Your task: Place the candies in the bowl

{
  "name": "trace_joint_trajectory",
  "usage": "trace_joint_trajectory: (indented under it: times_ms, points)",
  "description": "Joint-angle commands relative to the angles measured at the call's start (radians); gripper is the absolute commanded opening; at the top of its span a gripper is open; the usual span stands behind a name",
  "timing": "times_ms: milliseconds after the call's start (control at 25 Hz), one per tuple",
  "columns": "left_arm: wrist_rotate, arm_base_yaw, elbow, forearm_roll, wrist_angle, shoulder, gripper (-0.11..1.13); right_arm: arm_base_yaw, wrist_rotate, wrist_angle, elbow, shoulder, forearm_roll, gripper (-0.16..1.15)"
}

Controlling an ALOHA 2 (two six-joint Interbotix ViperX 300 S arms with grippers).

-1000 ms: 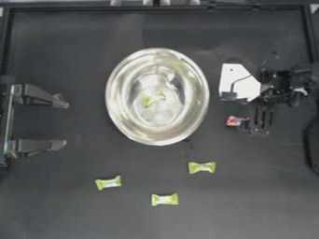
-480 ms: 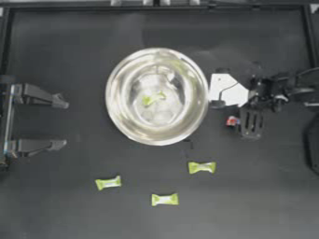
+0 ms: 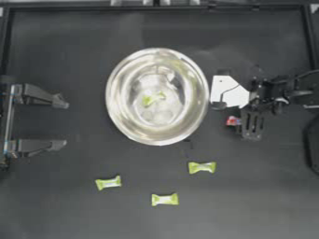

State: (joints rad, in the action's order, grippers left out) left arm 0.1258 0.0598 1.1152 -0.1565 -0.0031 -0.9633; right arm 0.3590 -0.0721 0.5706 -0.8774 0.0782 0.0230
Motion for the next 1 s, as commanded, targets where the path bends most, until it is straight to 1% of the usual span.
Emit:
trace_joint_trajectory:
  times_ms: [40, 120, 160, 200, 280, 320, 360, 520, 680, 880, 1000]
  points:
    - [0.0, 0.0, -0.017, -0.002, -0.006, 0.002, 1.02, 0.0, -0.003, -0.005, 0.003, 0.009, -0.018, 0.9]
    - [0.0, 0.0, -0.018, -0.003, -0.006, 0.002, 1.02, 0.0, -0.005, 0.003, 0.003, 0.005, -0.029, 0.75]
    - [0.0, 0.0, -0.017, -0.003, -0.008, 0.002, 1.02, 0.0, -0.005, 0.006, 0.003, 0.003, -0.034, 0.64]
    - [0.0, 0.0, -0.017, -0.005, -0.006, 0.002, 1.02, 0.002, -0.005, 0.011, 0.005, 0.002, -0.038, 0.48]
    - [0.0, -0.002, -0.017, -0.005, -0.006, 0.002, 1.02, 0.002, -0.005, 0.015, 0.008, 0.003, -0.044, 0.25]
    - [0.0, 0.0, -0.017, -0.006, -0.006, 0.002, 1.02, 0.0, -0.005, 0.017, 0.009, 0.008, -0.049, 0.16]
    - [0.0, 0.0, -0.015, -0.008, -0.006, 0.002, 1.02, 0.0, -0.003, 0.018, 0.012, 0.014, -0.054, 0.13]
    - [0.0, -0.002, -0.014, -0.015, -0.006, 0.002, 1.02, -0.005, -0.008, 0.031, 0.015, 0.075, -0.067, 0.16]
    - [0.0, -0.002, -0.014, -0.015, -0.006, 0.002, 1.02, -0.005, -0.003, 0.074, 0.029, 0.19, -0.069, 0.16]
    - [0.0, -0.002, -0.012, -0.015, -0.006, 0.002, 1.02, -0.005, -0.002, 0.1, 0.1, 0.345, -0.08, 0.16]
    - [0.0, 0.0, -0.012, -0.015, -0.006, 0.002, 1.02, -0.006, -0.003, 0.097, 0.158, 0.379, -0.089, 0.16]
